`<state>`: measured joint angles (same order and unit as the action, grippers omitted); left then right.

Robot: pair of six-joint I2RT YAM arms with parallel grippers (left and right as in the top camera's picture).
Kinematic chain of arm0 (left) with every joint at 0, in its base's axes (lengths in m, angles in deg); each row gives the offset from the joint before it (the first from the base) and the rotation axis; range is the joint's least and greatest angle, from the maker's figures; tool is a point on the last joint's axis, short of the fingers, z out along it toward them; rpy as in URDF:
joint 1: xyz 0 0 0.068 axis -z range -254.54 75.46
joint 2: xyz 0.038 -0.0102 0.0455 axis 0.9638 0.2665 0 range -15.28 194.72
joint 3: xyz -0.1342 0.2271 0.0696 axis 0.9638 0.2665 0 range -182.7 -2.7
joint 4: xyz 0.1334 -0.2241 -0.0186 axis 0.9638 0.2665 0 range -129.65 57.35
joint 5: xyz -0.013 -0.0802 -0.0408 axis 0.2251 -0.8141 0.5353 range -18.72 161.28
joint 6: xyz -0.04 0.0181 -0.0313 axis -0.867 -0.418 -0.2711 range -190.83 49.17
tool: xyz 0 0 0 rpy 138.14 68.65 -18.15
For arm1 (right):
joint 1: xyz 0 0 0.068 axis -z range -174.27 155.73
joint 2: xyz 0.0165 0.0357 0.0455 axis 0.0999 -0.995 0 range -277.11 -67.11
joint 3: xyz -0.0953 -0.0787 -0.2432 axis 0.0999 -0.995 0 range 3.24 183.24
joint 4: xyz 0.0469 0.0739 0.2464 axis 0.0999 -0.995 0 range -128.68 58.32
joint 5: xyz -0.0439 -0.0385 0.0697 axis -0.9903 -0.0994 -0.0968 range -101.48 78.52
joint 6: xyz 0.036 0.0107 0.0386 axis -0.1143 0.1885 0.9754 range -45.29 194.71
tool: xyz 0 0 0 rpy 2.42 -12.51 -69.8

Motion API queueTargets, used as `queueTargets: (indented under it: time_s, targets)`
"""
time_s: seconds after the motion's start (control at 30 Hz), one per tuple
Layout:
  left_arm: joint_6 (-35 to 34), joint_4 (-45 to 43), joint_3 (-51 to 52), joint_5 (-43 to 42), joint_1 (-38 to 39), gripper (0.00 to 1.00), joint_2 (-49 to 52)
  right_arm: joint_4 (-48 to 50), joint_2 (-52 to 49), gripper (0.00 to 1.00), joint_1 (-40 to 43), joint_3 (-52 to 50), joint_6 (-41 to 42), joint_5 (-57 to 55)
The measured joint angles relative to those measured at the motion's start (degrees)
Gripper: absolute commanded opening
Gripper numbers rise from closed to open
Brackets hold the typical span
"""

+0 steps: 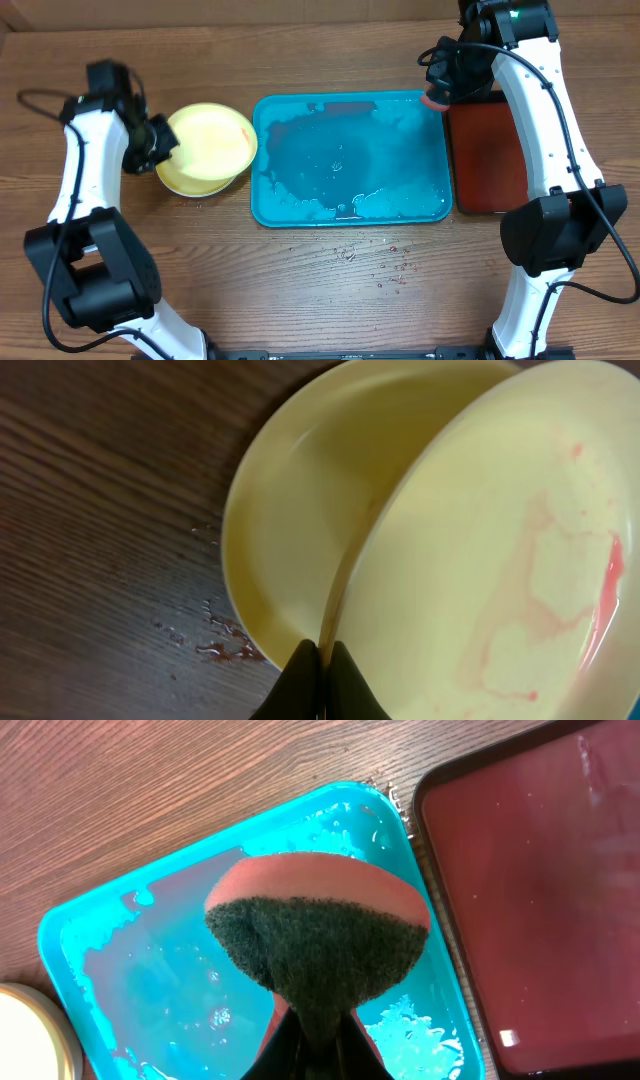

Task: Clean dirty plates on tray and stack at the side
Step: 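Release the yellow plate on the stack and raise the left gripper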

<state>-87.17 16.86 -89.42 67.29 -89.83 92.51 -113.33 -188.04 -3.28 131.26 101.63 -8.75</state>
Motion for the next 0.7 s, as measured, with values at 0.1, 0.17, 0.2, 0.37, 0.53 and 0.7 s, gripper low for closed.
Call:
queueTargets:
  time_s: [0.1, 0.17, 0.2, 0.37, 0.53, 0.7]
  targets:
    - [0.0, -5.2, 6.7, -1.4, -3.5, 0.04, 0.0, -0.1, 0.0, 0.05, 0.0, 0.0, 0.0, 0.0]
    - [0.0, -7.3, 9.4, -1.8, -5.1, 0.04, 0.0, -0.2, 0.0, 0.05, 0.0, 0.0, 0.0, 0.0]
    - [0.0, -8.2, 10.4, -1.9, -5.7, 0.04, 0.0, -0.3, 0.0, 0.05, 0.0, 0.0, 0.0, 0.0]
    - [-0.2, -12.5, 12.2, -2.3, -7.2, 0.24, 0.0, -0.3, 0.0, 0.05, 0.0, 0.0, 0.0, 0.0]
    - [-0.5, -14.6, 12.2, -2.8, -7.2, 0.68, 0.0, -0.4, 0.0, 0.05, 0.0, 0.0, 0.0, 0.0]
    - [-0.2, -15.0, 12.2, -2.9, -6.6, 0.75, 0.0, -0.4, 0.0, 0.04, 0.0, 0.0, 0.0, 0.0]
